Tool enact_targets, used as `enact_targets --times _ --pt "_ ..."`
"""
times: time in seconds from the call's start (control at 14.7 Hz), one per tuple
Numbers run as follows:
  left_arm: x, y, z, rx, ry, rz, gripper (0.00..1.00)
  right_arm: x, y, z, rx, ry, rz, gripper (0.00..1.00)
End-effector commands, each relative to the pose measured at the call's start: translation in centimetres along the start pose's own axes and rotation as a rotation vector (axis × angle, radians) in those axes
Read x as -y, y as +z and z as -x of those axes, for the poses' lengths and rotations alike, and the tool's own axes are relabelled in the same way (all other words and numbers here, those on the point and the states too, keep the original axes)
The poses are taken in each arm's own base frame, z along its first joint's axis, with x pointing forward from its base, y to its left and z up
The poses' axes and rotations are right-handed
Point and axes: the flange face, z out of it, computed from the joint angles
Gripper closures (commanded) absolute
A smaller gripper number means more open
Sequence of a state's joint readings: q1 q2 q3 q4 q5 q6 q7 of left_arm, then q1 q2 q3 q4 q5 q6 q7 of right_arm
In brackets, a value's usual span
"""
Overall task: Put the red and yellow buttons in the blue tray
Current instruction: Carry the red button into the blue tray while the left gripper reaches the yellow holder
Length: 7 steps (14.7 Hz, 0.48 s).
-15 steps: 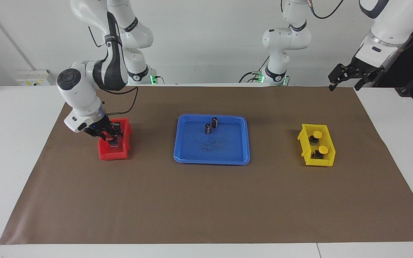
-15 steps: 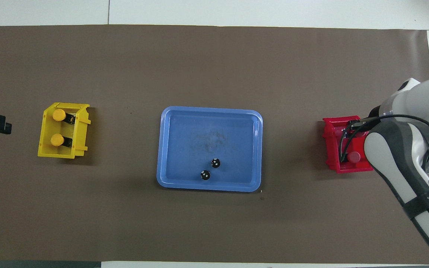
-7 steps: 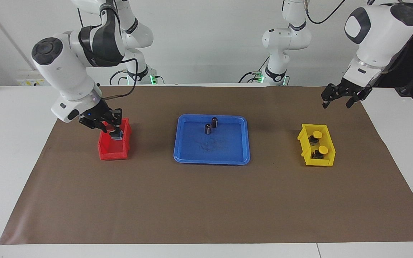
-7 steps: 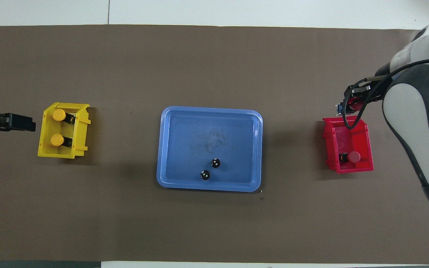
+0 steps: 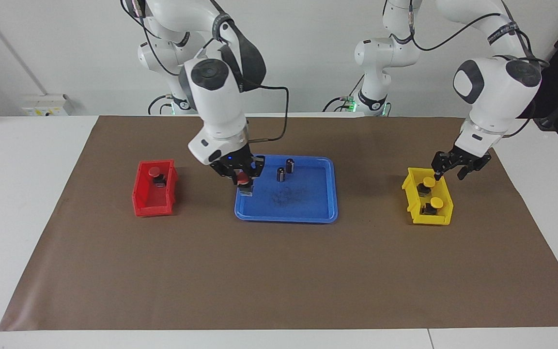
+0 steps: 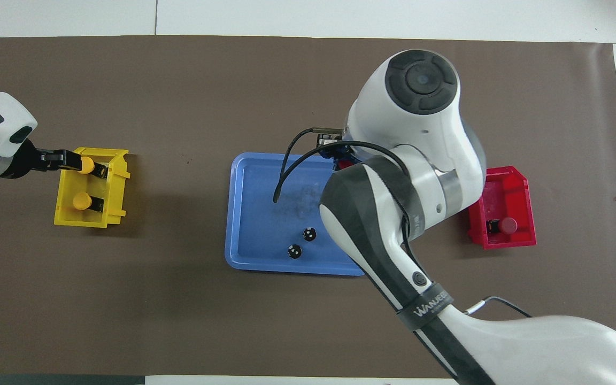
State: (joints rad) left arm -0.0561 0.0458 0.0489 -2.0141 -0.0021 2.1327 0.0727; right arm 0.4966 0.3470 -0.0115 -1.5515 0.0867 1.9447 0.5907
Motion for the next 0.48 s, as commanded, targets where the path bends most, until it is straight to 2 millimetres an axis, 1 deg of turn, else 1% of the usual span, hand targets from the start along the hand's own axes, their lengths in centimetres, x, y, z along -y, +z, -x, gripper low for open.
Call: enact_targets --times 0.0,0.07,0.14,0.27,0.34,0.41 --pt "0.2 2.0 -0.8 -0.022 0.014 -0.010 0.30 0.4 3.1 0.1 -0.012 0.034 -0.003 0.67" --pt "0.2 2.4 -0.8 -0.020 0.014 -0.010 0.30 1.8 4.1 1.2 -0.008 0.028 0.000 0.66" --pt "0.2 3.2 -0.9 -0.014 0.014 -0.011 0.30 3.1 5.6 2.0 0.000 0.030 0.007 0.66" --pt "0.2 4.6 -1.1 -0.017 0.015 -0.012 0.30 4.0 7.3 2.7 0.006 0.036 0.016 0.65" --pt "0.2 5.0 -1.0 -0.020 0.016 -0.012 0.30 3.8 8.0 3.0 0.015 0.035 0.025 0.65" --pt "0.3 5.4 -0.8 -0.020 0.015 -0.012 0.30 3.7 8.2 3.2 0.020 0.034 0.029 0.65"
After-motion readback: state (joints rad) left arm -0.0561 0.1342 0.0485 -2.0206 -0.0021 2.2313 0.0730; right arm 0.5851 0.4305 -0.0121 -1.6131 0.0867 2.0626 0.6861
